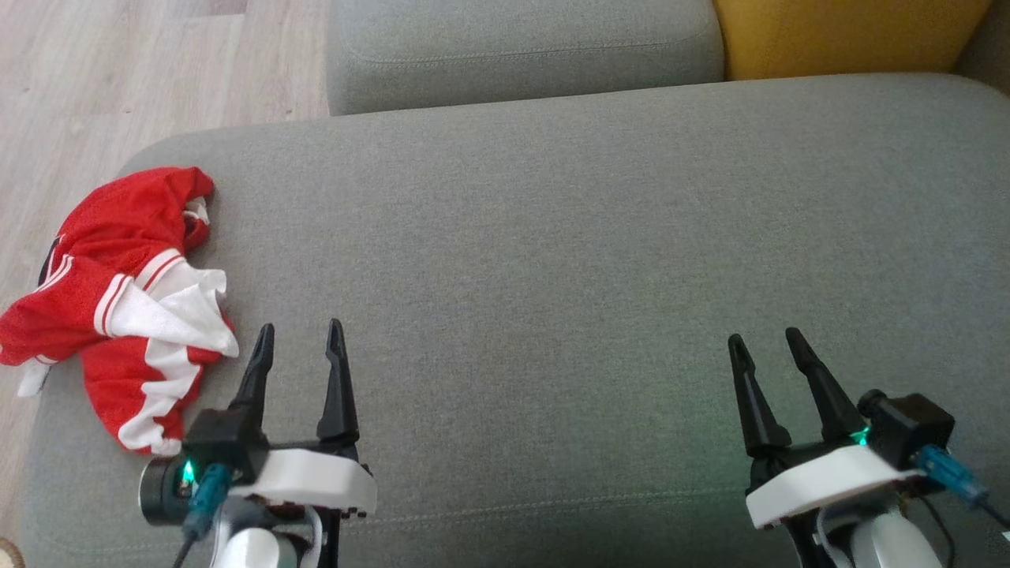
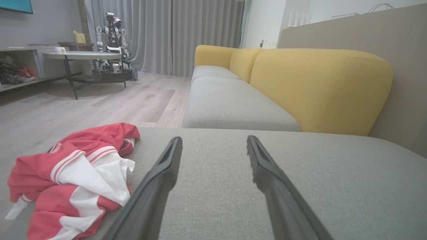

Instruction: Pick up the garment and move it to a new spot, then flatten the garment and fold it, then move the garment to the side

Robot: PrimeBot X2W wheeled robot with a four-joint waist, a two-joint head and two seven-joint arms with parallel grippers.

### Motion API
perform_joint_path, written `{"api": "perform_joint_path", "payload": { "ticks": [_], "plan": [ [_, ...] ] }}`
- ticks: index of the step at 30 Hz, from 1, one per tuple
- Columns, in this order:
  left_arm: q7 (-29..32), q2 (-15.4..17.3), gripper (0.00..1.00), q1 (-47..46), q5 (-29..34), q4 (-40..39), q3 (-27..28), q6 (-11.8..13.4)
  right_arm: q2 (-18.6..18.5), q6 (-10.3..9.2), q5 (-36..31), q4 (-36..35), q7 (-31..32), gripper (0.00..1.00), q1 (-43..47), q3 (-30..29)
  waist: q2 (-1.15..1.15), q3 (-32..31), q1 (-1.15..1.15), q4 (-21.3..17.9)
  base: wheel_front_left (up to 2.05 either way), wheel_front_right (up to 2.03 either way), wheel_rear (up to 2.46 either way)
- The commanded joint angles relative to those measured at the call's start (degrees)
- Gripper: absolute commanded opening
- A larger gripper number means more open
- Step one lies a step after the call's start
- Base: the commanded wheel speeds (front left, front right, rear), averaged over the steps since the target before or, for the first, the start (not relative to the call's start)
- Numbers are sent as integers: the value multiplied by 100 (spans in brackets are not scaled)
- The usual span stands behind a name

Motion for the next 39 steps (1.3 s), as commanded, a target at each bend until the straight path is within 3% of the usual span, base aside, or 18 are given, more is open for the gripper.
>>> {"api": "perform_joint_path", "payload": {
  "ticks": [1,14,32,39],
  "plan": [
    [-98,58,100,-178,206,-275,106,49,-74,0,-196,-249,-111,100,-171,140,0,4,0,4,0,0,0],
    [-313,39,100,-121,1038,-228,-15,61,-83,0,-1042,-334,-328,100,-168,166,0,-6,0,-29,0,0,0],
    [-313,-85,100,-121,880,371,258,-186,-83,0,-1052,-303,-328,100,-168,80,0,27,0,-19,0,0,0],
    [-313,-164,100,-119,717,385,389,-175,-83,0,-1048,-331,-328,100,-107,121,0,35,0,303,0,0,0]
  ]
}}
